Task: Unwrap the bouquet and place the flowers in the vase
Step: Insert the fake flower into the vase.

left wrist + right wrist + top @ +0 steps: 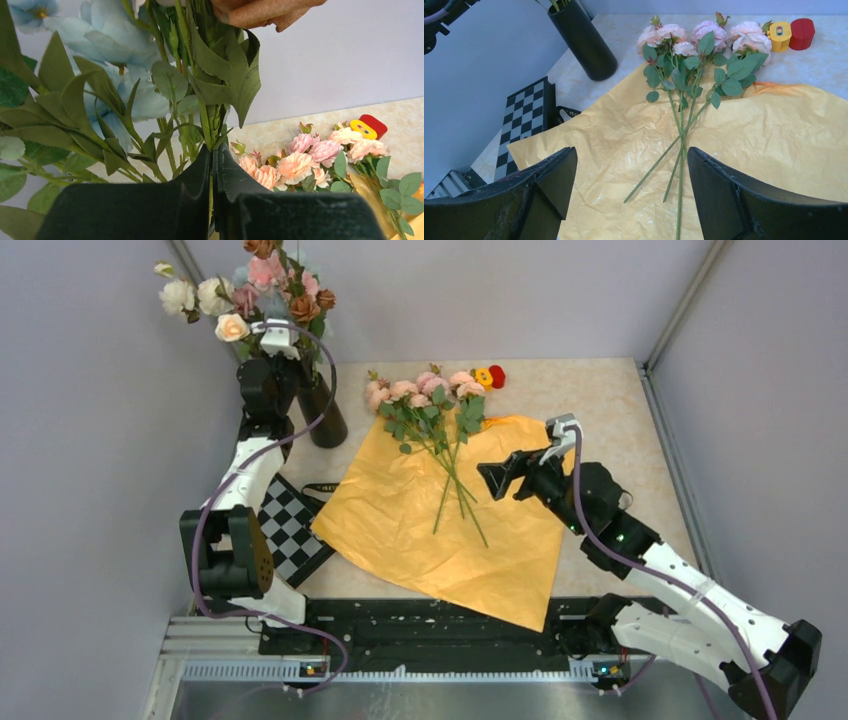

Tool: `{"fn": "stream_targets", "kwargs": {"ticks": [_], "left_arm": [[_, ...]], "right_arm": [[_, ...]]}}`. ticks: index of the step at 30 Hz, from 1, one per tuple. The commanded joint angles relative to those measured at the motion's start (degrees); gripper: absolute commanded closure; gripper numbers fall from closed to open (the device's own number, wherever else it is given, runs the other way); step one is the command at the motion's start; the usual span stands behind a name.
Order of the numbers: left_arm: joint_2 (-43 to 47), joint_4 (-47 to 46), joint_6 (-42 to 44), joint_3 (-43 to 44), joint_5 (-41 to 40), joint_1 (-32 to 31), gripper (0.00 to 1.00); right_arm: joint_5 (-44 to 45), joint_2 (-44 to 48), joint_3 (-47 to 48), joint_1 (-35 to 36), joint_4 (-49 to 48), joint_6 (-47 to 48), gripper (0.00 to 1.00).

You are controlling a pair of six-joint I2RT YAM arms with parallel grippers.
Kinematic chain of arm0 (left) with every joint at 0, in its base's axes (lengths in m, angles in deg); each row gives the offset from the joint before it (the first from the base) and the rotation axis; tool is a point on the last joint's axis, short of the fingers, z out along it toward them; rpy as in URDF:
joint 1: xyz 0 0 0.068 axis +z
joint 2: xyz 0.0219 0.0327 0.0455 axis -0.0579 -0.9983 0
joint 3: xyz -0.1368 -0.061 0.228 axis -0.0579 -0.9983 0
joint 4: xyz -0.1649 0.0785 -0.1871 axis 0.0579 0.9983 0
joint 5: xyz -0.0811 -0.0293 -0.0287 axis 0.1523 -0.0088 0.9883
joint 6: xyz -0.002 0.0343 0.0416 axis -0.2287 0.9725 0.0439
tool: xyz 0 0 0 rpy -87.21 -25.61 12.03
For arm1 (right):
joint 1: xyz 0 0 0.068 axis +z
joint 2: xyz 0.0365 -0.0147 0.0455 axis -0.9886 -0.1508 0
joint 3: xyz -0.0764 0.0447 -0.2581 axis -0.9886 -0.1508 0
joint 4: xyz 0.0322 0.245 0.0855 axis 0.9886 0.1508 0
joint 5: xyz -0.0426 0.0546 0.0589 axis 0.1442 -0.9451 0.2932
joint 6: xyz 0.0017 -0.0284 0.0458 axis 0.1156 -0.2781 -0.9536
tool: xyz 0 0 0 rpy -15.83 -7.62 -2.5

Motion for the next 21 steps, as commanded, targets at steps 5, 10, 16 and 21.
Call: {"fn": "stream_targets", "kwargs": {"ticks": [5, 10, 16, 21], "left_arm": [[1.99, -1.99, -0.58, -2.7, -0.48, 0.29, 1.0], [1.47, -1.64, -0.48, -3.59, -0.5, 0.31, 1.0], [0.37, -0.88, -0.22, -4.04, -0.55, 0.27, 0.99], [0.09, 0.05, 0.23, -4.38, -0.55, 0.28, 0.96]], "right_arm": [[-0.42, 1.05, -1.12, -0.53, -2.38, -0.66, 0.18], [-0.56, 1.04, -1.37, -0.49, -2.56, -0.9, 0.18], [-0.6, 1.1, -1.83, -0.49, -2.99, -1.1, 0.18], [-0.64, 1.15, -2.15, -0.49, -3.34, -1.18, 0.18]]}}
